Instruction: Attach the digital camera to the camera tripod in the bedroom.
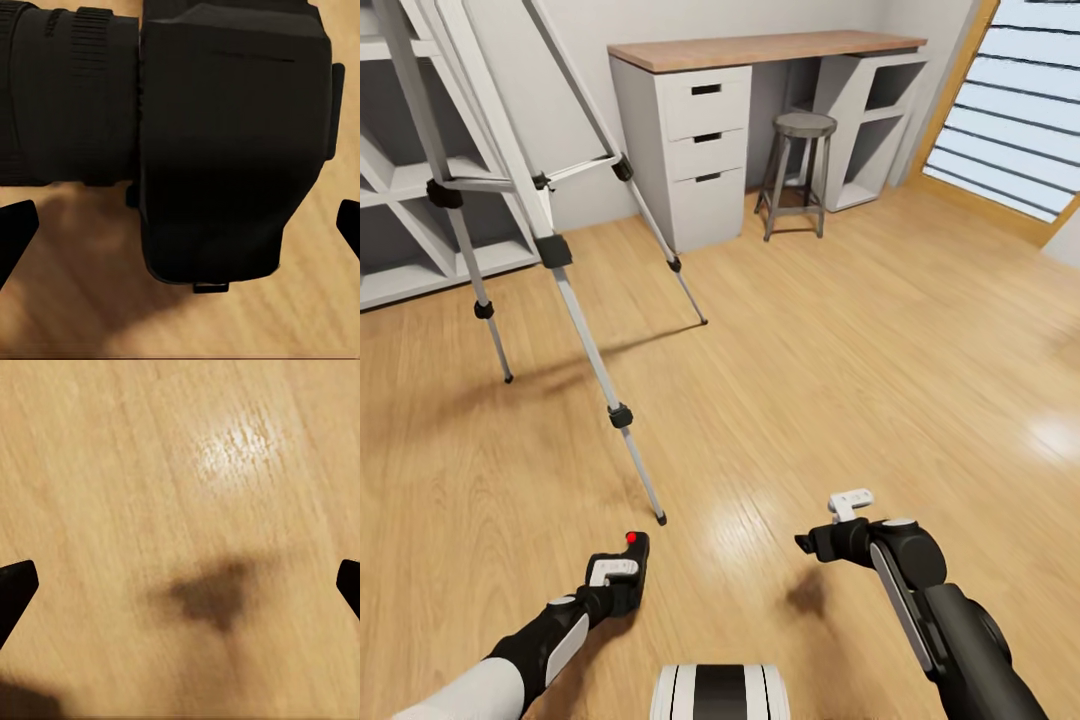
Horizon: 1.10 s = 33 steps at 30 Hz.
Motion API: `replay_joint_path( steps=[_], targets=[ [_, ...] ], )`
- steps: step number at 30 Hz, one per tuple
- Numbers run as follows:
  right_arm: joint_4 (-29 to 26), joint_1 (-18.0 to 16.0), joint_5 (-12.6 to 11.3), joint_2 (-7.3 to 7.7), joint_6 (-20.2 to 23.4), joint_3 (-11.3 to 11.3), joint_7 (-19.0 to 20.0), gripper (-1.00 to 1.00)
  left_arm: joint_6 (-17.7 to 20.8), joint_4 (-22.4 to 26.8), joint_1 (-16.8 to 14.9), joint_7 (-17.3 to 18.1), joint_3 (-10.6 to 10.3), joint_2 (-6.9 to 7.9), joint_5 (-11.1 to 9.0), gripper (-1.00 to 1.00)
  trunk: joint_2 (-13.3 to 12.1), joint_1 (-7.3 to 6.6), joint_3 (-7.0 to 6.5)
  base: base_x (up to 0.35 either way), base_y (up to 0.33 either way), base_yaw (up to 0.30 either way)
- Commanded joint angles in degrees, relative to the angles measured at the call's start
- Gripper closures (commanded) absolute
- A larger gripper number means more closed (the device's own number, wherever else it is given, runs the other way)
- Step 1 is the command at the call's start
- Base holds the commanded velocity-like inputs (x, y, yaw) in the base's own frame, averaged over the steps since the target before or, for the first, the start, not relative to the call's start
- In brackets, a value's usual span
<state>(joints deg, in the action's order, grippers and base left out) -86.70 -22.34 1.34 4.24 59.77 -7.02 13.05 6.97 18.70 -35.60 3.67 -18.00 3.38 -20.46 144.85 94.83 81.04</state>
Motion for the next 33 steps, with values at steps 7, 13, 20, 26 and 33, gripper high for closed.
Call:
replay_joint_path(
  steps=[7, 13, 20, 26, 33],
  targets=[
    [-0.05, 0.33, 0.17, 0.02, 0.23, -0.19, 0.13, -1.00, 0.38, 0.11, -0.24, 0.07, -0.20, 0.12, -0.44, -1.00, 0.11, 0.17, 1.59, 0.000, 0.000, 0.000],
    [-0.05, 0.46, 0.22, 0.04, 0.23, -0.24, 0.13, -1.00, 0.40, 0.11, -0.30, 0.04, -0.24, 0.08, -0.43, -1.00, 0.15, 0.24, 2.26, 0.000, 0.000, 0.000],
    [-0.15, 0.56, 0.24, 0.05, 0.23, -0.26, 0.13, -1.00, 0.41, 0.11, -0.30, 0.05, -0.33, 0.00, -0.26, -1.00, 0.15, 0.24, 2.26, 0.000, 0.000, 0.000],
    [-0.24, 0.61, 0.24, 0.05, 0.23, -0.27, 0.13, -1.00, 0.41, 0.11, -0.30, 0.05, -0.42, -0.14, -0.10, -1.00, 0.15, 0.24, 2.26, 0.000, 0.000, 0.000],
    [-0.29, 0.62, 0.25, 0.04, 0.23, -0.27, 0.13, -1.00, 0.42, 0.11, -0.31, 0.03, -0.45, -0.08, -0.16, -1.00, 0.20, 0.35, 3.15, 0.000, 0.000, 0.000]
  ],
)
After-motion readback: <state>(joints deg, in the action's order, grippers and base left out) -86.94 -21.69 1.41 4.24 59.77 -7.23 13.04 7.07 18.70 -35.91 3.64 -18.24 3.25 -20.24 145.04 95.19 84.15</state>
